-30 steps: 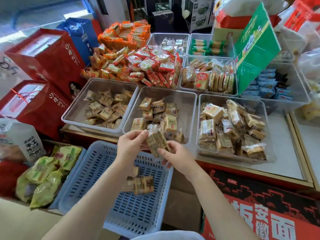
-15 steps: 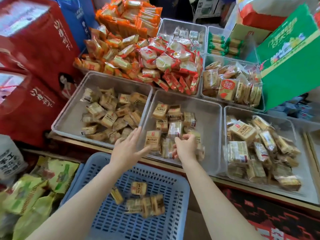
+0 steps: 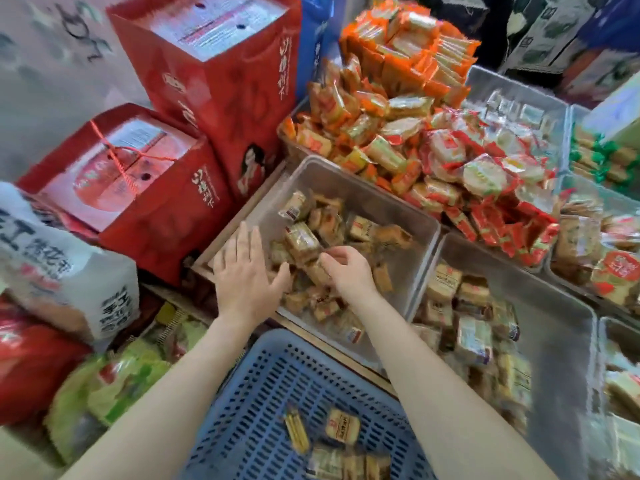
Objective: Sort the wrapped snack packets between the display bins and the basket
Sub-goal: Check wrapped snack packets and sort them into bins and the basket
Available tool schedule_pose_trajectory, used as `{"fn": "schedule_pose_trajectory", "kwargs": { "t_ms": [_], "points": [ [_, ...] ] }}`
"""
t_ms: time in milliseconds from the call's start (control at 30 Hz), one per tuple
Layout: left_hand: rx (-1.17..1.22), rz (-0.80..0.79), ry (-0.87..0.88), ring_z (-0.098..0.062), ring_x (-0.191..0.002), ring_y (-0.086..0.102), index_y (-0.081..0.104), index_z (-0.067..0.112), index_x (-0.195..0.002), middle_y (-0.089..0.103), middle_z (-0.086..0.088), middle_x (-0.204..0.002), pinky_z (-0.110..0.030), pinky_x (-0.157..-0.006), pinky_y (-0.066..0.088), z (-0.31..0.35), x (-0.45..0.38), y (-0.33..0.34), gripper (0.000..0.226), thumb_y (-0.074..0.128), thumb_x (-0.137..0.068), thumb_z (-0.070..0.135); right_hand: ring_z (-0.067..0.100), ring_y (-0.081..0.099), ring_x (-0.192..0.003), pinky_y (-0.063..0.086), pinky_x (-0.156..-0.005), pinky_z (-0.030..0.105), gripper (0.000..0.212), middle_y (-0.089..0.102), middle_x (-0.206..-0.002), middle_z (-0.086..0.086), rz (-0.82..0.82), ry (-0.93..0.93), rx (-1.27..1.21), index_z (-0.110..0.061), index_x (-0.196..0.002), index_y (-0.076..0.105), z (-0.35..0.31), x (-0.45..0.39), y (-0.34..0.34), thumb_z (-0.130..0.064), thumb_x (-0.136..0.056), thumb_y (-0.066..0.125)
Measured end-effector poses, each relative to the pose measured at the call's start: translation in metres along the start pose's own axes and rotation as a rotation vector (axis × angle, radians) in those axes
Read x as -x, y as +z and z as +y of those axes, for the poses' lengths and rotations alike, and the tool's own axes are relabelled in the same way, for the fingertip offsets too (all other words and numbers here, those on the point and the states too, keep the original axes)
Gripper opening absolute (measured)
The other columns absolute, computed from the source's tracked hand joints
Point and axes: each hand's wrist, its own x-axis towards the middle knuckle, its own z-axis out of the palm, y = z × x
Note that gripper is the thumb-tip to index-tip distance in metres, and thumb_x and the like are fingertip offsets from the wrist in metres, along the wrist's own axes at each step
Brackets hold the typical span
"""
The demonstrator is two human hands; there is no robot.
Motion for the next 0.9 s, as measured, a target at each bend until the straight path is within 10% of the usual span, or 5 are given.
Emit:
{"fn": "schedule_pose_trajectory", "kwargs": {
  "t_ms": [300, 567, 700, 900],
  "points": [
    [0.048, 0.001, -0.010, -0.034, -0.145, 0.040, 0.033, 0.001, -0.157, 0.036, -0.017, -0.162, -0.052, -0.113, 0.033, -0.001, -0.002, 0.004, 0.088, 0.028, -0.095, 0.063, 0.021, 0.057, -0.121, 0.044, -0.091, 0.028, 0.061, 0.059, -0.135, 0.002, -0.002, 0.016, 0.149, -0.015, -0.148, 0.048, -0.006, -0.034, 0.037, -0.043, -0.097, 0.066],
    [0.028, -0.019, -0.006, -0.033, -0.145, 0.040, 0.032, 0.001, -0.157, 0.035, -0.016, -0.163, -0.051, -0.113, 0.030, -0.003, -0.002, 0.005, 0.089, 0.025, -0.096, 0.066, 0.012, 0.057, -0.094, 0.049, -0.085, 0.031, 0.039, 0.059, -0.098, -0.013, -0.075, 0.122, 0.159, -0.020, -0.120, 0.058, -0.004, -0.039, 0.035, -0.040, -0.090, 0.074],
    [0.012, -0.024, -0.006, -0.033, -0.147, 0.037, 0.028, 0.002, -0.159, 0.031, -0.015, -0.164, -0.050, -0.114, 0.028, -0.002, -0.002, 0.003, 0.091, 0.021, -0.095, 0.067, 0.019, 0.064, -0.105, 0.054, -0.081, 0.031, 0.044, 0.068, -0.117, 0.000, -0.087, 0.173, -0.015, -0.017, -0.128, 0.061, -0.005, -0.032, 0.023, -0.045, -0.095, 0.066],
    [-0.058, -0.134, 0.001, -0.030, -0.156, 0.015, 0.007, -0.001, -0.161, 0.015, -0.019, -0.169, -0.047, -0.126, 0.010, 0.014, -0.025, -0.009, 0.106, -0.002, -0.087, 0.075, 0.019, 0.061, -0.078, 0.051, -0.069, 0.033, 0.025, 0.069, -0.088, 0.004, 0.014, 0.077, -0.430, -0.019, -0.107, 0.070, -0.006, -0.022, -0.012, -0.034, -0.095, 0.055]
  ]
}}
